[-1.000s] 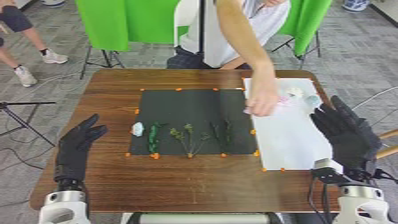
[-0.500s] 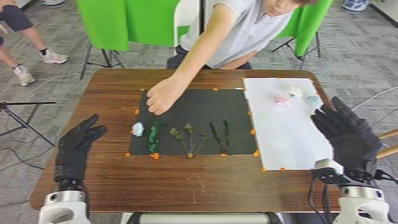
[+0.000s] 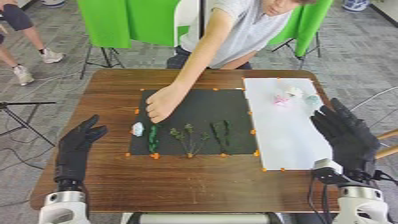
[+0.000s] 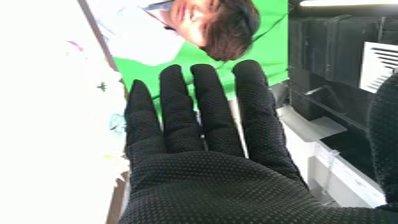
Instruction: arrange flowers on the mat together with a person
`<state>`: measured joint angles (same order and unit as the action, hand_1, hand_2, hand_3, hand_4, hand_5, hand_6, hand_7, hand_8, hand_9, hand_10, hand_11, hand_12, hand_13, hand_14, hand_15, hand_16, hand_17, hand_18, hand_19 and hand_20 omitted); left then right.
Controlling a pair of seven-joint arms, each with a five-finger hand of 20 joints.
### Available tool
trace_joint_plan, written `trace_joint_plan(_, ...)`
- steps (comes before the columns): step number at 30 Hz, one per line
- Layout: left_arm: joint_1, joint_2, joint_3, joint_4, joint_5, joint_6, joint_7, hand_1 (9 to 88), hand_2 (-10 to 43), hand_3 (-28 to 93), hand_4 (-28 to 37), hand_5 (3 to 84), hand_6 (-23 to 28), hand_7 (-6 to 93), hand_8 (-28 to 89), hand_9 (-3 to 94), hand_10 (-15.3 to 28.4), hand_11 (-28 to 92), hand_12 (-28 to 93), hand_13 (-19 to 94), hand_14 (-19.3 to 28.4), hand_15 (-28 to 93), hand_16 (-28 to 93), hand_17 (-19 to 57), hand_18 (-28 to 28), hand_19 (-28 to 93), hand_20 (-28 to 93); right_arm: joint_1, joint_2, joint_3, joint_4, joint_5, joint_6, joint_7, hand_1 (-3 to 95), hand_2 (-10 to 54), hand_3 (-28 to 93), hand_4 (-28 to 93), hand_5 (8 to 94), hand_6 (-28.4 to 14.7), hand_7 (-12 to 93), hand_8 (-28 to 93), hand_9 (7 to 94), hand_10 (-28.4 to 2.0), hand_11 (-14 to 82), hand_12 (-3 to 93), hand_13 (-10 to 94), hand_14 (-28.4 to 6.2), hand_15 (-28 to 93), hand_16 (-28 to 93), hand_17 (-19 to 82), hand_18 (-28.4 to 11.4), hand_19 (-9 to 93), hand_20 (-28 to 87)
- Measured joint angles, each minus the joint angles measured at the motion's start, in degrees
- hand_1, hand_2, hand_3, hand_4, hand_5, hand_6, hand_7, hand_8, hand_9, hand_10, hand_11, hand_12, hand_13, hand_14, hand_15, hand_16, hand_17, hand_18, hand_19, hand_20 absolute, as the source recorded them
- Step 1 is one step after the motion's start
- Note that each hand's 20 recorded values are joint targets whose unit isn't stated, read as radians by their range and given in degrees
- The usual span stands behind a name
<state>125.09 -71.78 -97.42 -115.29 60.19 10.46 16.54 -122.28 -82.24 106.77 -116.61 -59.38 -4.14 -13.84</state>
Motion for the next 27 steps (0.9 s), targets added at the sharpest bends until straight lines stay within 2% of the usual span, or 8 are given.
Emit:
trace_joint_plan(19,0.20,-0.07,-0.24,-0.05,-0.03,0.00,-0.20,20.5,1.6,69,-27.8,48.6,2.7,12.0,-7,50.9,15.1,21,15,39,17.5,20,-1,6.4,11.4,11,15,-0.71,-0.09,0.75,-0.33,-0.90,-0.18,0.03,12.4,-7.4,77,-18,42.8,-0.7,10,-8,41.8,-14.8,4.8,12.9,35,-14.1,11,15,20,-14.2,5,28)
trace_joint_plan(27,0.29,-0.07,-0.25,-0.08,-0.02,0.01,-0.21,20.6,1.7,69,-27.9,48.6,2.7,12.0,-7,50.9,15.0,21,14,39,17.5,20,0,6.5,11.4,11,15,-0.78,0.43,2.17,-1.85,-11.58,1.12,0.29,16.2,-9.0,75,-18,43.4,-1.2,11,-8,43.1,-15.3,5.1,14.0,39,-14.6,12,17,22,-14.6,9,30)
